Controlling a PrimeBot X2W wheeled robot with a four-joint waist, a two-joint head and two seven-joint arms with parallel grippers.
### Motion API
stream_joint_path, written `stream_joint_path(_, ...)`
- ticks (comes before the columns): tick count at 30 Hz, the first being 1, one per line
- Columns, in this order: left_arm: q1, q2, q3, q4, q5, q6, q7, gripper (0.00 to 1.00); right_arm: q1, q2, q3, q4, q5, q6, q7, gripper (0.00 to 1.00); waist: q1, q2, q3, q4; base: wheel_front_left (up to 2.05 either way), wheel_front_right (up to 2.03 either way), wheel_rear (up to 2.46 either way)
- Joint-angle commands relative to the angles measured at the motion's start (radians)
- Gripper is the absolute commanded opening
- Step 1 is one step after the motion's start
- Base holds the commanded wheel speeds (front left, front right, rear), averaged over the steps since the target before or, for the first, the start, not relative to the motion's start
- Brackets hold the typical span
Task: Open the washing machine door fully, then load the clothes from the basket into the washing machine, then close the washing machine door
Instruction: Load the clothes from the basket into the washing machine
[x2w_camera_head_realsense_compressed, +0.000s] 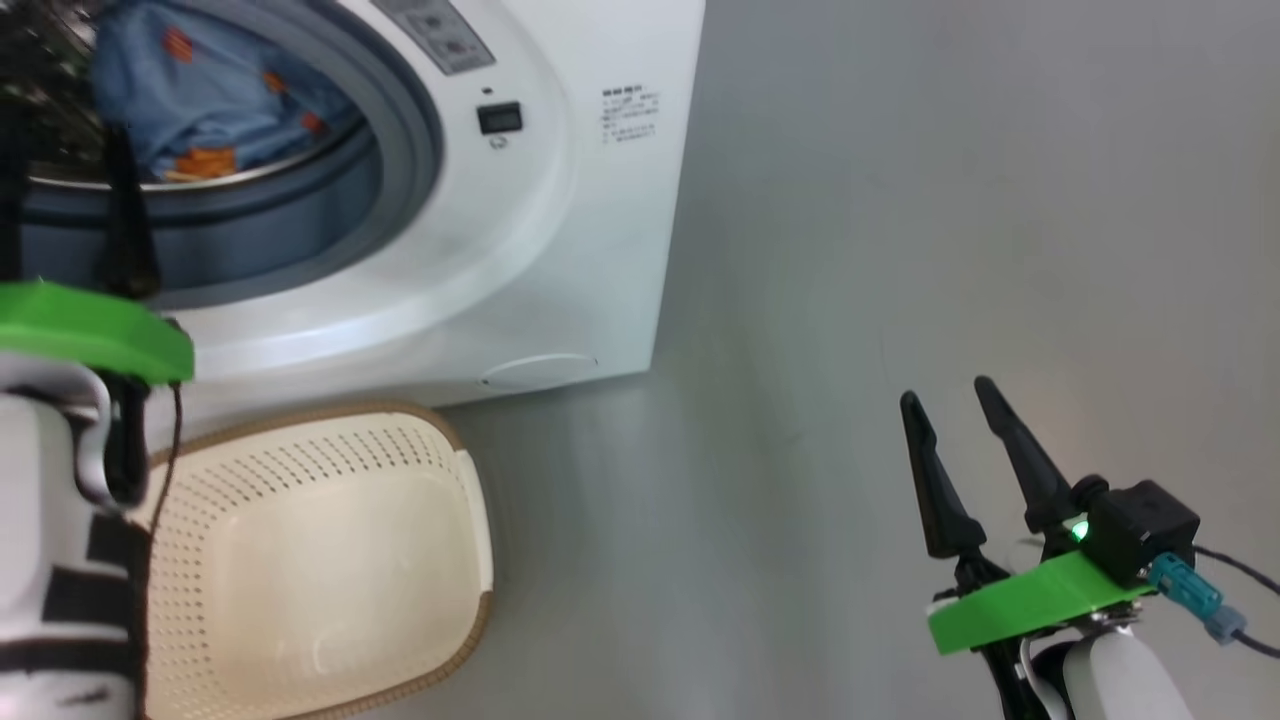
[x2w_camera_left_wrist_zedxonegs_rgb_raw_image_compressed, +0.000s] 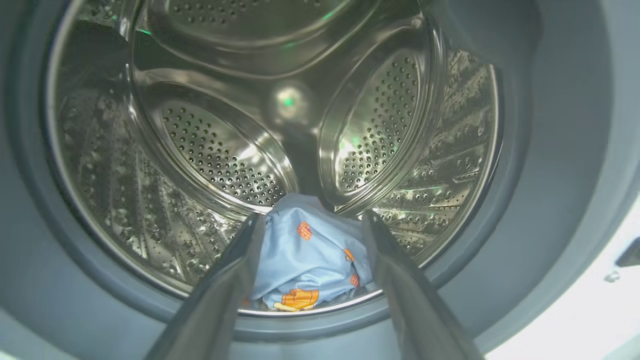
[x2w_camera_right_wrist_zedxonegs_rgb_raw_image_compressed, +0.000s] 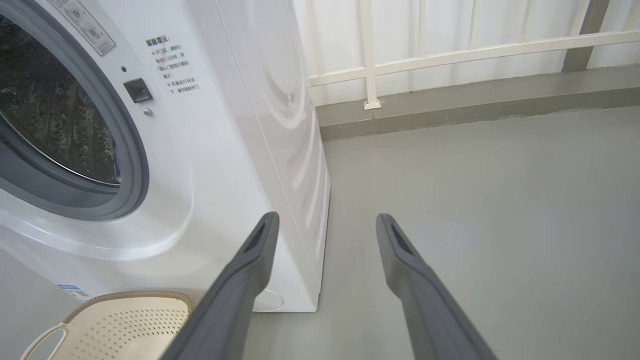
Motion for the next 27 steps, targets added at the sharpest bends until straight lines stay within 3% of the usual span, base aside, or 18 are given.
stream_joint_path(1,0.029,0.036,0.029,-0.049,0.001,-0.002,-0.002,1.00,0.021,-0.001,0.023,-0.017,-0.011,0.002,-0.012,1.00,0.0000,0.0000,-0.055,0.024,0.00,0.00,0.00)
stream_joint_path(27,0.567,-0.061,0.099,-0.444,0.097,0.037,-0.002,1.00,0.128,-0.001,0.020,0.004,-0.029,0.002,-0.012,1.00,0.0000,0.0000,-0.278,0.025,0.00,0.00,0.00)
